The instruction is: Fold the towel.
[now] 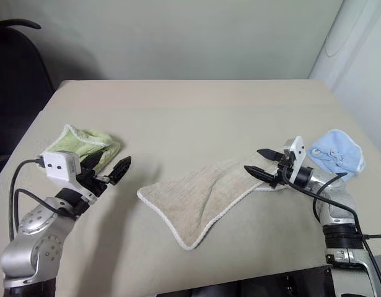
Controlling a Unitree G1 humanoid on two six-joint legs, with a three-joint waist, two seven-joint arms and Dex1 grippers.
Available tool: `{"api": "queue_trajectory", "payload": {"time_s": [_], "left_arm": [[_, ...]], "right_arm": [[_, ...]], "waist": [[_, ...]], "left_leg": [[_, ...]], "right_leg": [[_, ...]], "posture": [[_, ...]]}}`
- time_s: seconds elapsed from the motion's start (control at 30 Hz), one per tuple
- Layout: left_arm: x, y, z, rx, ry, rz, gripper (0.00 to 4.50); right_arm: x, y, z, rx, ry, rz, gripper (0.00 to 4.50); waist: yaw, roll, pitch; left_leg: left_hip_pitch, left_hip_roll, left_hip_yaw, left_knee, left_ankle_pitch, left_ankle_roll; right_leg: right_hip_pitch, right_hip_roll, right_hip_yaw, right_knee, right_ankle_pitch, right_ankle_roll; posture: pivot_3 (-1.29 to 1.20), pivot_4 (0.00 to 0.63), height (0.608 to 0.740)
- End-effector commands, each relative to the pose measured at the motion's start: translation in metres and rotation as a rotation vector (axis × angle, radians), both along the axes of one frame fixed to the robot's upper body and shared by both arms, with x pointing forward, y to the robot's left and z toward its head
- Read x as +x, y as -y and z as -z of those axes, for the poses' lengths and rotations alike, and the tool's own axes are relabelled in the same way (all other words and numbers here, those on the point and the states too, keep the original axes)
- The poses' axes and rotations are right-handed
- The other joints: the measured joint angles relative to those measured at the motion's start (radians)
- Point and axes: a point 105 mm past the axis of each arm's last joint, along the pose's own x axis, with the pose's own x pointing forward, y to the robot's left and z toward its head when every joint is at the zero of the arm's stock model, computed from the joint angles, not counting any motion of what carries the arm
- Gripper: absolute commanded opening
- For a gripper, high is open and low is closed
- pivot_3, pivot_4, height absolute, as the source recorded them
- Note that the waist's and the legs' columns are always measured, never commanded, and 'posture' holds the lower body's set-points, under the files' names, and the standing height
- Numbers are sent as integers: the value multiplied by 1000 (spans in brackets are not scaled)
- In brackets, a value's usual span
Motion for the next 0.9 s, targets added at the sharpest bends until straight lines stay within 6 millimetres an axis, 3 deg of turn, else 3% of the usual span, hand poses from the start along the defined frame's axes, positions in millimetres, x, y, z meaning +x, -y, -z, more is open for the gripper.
{"api": "queue_trajectory", "payload": {"time_s": [0.03,0.53,0.9], "left_arm": [[-1,4,-10,15,34,24,4456],[8,12,-19,44,58,60,4456],[-4,26,-2,18,29,67,4456]], "right_arm": [[-3,2,-13,24,52,14,4500],[4,11,-20,31,81,102,4500],[22,32,-32,-26,109,195,4500]], "waist": [[0,0,0],[0,0,0],[-1,0,0]], "left_leg": [[0,0,0,0,0,0],[0,0,0,0,0,0],[1,1,0,0,0,0]], "right_leg": [[0,0,0,0,0,0],[0,0,0,0,1,1],[0,0,3,0,1,2]], "posture": [[0,150,740],[0,150,740],[0,150,740]]}}
